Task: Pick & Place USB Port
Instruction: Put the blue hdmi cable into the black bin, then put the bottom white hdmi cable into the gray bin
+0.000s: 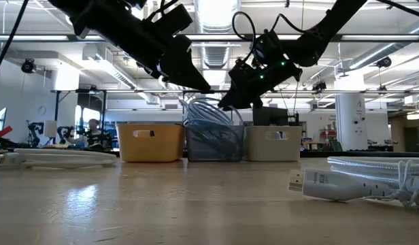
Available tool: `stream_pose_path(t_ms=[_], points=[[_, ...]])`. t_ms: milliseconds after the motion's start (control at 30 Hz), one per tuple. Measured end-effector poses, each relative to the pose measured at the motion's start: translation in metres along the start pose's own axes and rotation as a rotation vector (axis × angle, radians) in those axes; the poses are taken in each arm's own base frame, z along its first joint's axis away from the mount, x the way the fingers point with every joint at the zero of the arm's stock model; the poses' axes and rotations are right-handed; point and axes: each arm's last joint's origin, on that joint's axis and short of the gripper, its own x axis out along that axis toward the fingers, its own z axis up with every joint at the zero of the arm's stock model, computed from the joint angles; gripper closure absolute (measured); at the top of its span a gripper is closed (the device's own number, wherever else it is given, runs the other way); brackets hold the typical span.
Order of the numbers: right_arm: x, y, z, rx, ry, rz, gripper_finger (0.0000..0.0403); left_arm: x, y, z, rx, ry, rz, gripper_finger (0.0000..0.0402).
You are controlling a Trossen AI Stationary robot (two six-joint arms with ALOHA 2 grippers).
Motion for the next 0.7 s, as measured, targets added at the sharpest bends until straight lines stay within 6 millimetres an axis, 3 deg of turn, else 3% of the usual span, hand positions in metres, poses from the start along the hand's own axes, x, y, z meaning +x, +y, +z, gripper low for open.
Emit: stream_pose_path(t_ms=[200,467,600,700], points=[[-0.006,0.001,0.008,-0.024,-0.026,-0.044,0.0213,0.000,0.000,0.000,-0.003,0.000,0.000,0.0227],[-0.054,0.021,0.047,-0.053,-0.098,-0.017,0.0213,0.000,0.000,0.000,-0.003,0.003,0.000,0.0227],[-0.082,0.044,0.050,-0.077,-0.023,0.034,0.0216,0.000,0.000,-0.001,-0.002,0.006,0.000,0.0227],[-0.097,0.070,0.037,-0.117,0.113,0.103,0.0220,0.000,0.000,-0.001,-0.001,0.008,0.000,0.0227]])
